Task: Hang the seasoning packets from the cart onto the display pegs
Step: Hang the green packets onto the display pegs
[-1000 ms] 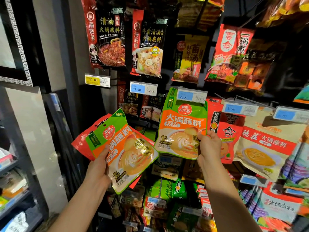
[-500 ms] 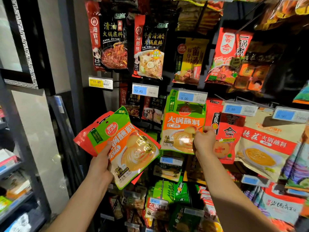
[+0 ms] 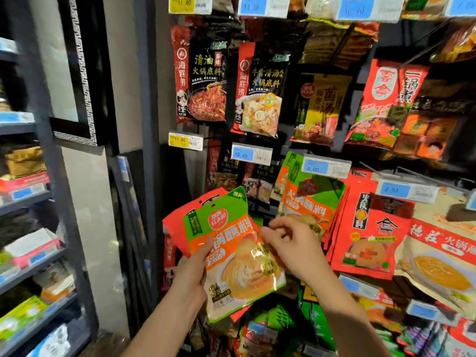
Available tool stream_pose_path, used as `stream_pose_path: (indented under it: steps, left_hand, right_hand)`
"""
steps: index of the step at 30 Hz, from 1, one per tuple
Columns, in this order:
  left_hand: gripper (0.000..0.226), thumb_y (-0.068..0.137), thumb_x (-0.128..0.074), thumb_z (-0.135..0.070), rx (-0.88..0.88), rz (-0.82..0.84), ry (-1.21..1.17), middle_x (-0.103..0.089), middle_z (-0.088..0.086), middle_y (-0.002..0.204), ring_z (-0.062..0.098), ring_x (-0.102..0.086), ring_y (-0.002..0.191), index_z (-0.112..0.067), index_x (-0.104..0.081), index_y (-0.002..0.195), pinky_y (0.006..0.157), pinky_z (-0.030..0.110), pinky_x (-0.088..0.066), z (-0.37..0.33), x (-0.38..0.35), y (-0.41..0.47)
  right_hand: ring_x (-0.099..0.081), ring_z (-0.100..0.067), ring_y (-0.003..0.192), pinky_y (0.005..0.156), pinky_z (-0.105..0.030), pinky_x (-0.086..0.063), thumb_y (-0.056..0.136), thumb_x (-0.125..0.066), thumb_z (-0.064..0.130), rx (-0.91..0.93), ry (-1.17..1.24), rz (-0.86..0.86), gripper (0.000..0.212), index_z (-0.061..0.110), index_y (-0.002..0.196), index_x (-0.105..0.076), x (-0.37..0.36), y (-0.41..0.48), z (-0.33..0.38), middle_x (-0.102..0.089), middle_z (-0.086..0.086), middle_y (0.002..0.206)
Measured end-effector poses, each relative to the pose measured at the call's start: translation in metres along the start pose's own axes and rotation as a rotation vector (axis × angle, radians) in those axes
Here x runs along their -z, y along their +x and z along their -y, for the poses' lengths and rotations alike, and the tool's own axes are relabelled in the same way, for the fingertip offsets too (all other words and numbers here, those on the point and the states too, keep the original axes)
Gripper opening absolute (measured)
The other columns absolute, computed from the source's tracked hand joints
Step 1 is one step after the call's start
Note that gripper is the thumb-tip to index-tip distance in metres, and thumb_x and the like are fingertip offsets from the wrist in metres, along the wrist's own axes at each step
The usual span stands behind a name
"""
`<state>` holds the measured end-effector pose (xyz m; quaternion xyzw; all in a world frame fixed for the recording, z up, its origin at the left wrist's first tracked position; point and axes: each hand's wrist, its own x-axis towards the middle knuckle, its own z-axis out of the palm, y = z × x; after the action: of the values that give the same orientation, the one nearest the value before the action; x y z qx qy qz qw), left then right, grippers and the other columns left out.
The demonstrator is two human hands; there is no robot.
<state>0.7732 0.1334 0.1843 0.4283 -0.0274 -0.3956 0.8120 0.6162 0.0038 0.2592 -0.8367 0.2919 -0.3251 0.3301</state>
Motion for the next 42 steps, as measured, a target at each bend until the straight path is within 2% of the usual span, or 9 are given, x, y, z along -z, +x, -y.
stream_pose_path:
  steps: [5, 11, 15, 18, 23, 29, 32, 35, 42]
  left_hand:
    - [0.035, 0.093, -0.072, -0.024, 0.068, 0.019, 0.001, -0.076, 0.02, 0.107, 0.034, -0.076, 0.087, -0.005, -0.069, 0.123, 0.067, 0.044, -0.062, 0.009, -0.011, -0.007]
    - [0.053, 0.095, -0.058, -0.054, 0.148, 0.028, -0.084, -0.074, 0.019, 0.115, 0.038, -0.073, 0.104, -0.011, -0.07, 0.125, 0.096, 0.056, -0.054, 0.009, -0.015, -0.01]
    - [0.05, 0.094, -0.056, -0.06, 0.127, -0.032, -0.118, -0.079, 0.013, 0.097, 0.03, -0.077, 0.078, -0.015, -0.074, 0.105, 0.078, 0.048, -0.056, 0.007, -0.017, -0.01]
    - [0.041, 0.099, -0.055, -0.052, 0.114, -0.057, -0.085, -0.079, 0.012, 0.094, 0.031, -0.075, 0.084, -0.016, -0.073, 0.106, 0.077, 0.047, -0.056, 0.007, -0.018, -0.005]
    - [0.039, 0.103, -0.051, -0.049, 0.081, -0.115, -0.089, -0.079, 0.011, 0.087, 0.029, -0.072, 0.089, -0.016, -0.07, 0.111, 0.075, 0.046, -0.055, 0.002, -0.017, 0.011]
    - [0.043, 0.101, -0.054, -0.051, 0.087, -0.094, -0.106, -0.073, 0.015, 0.119, 0.037, -0.068, 0.113, -0.019, -0.068, 0.125, 0.104, 0.066, -0.045, -0.011, -0.028, 0.022]
    - [0.037, 0.104, -0.055, -0.038, 0.071, -0.053, -0.077, -0.072, 0.016, 0.122, 0.034, -0.067, 0.115, -0.015, -0.065, 0.131, 0.094, 0.057, -0.053, -0.013, -0.038, 0.021]
    - [0.034, 0.1, -0.06, -0.021, 0.084, -0.057, 0.046, -0.074, 0.016, 0.117, 0.035, -0.07, 0.109, -0.011, -0.065, 0.132, 0.084, 0.051, -0.057, -0.008, -0.032, 0.032]
    - [0.01, 0.102, -0.059, -0.016, 0.091, -0.012, 0.088, -0.078, 0.011, 0.085, 0.031, -0.071, 0.089, -0.015, -0.068, 0.098, 0.076, 0.049, -0.055, 0.005, -0.034, 0.034]
  right_hand:
    - [-0.045, 0.0, 0.059, 0.058, -0.03, -0.034, 0.081, -0.08, 0.049, -0.005, -0.069, 0.084, 0.029, 0.024, 0.084, -0.065, -0.02, -0.006, -0.001, -0.048, 0.013, 0.063]
    - [-0.049, -0.009, 0.075, 0.07, -0.033, -0.036, 0.092, -0.075, 0.027, -0.067, 0.111, 0.087, 0.025, 0.025, 0.08, -0.054, -0.021, -0.011, -0.011, -0.05, 0.011, 0.076]
    - [-0.046, 0.001, 0.066, 0.061, -0.021, -0.032, 0.095, -0.071, 0.019, -0.073, 0.198, 0.034, 0.027, 0.023, 0.08, -0.049, -0.019, -0.017, -0.02, -0.048, 0.012, 0.071]
    - [-0.051, 0.0, 0.08, 0.066, -0.02, -0.036, 0.098, -0.068, 0.017, -0.112, 0.315, 0.026, 0.023, 0.017, 0.084, -0.049, -0.008, -0.02, -0.024, -0.058, 0.012, 0.079]
    - [-0.062, -0.031, 0.123, 0.103, -0.051, -0.049, 0.091, -0.076, 0.024, -0.258, 0.503, -0.128, 0.016, 0.019, 0.099, -0.063, 0.014, -0.02, -0.051, -0.072, -0.009, 0.118]
    - [-0.068, -0.037, 0.105, 0.1, -0.056, -0.051, 0.081, -0.083, 0.027, -0.314, 0.668, -0.36, 0.023, 0.026, 0.091, -0.062, 0.041, -0.018, -0.067, -0.071, -0.018, 0.108]
    - [-0.069, -0.023, 0.091, 0.092, -0.045, -0.057, 0.069, -0.084, 0.035, -0.284, 0.611, -0.364, 0.029, 0.027, 0.086, -0.062, 0.045, -0.015, -0.066, -0.069, -0.012, 0.098]
    - [-0.059, 0.0, 0.059, 0.061, -0.014, -0.046, 0.092, -0.07, -0.001, -0.224, 0.597, -0.399, 0.021, 0.011, 0.093, -0.053, 0.051, -0.009, -0.057, -0.058, -0.001, 0.072]
    - [-0.061, 0.008, 0.059, 0.058, -0.007, -0.046, 0.097, -0.063, -0.005, -0.223, 0.628, -0.455, 0.02, 0.011, 0.099, -0.051, 0.055, -0.008, -0.072, -0.061, 0.004, 0.08]
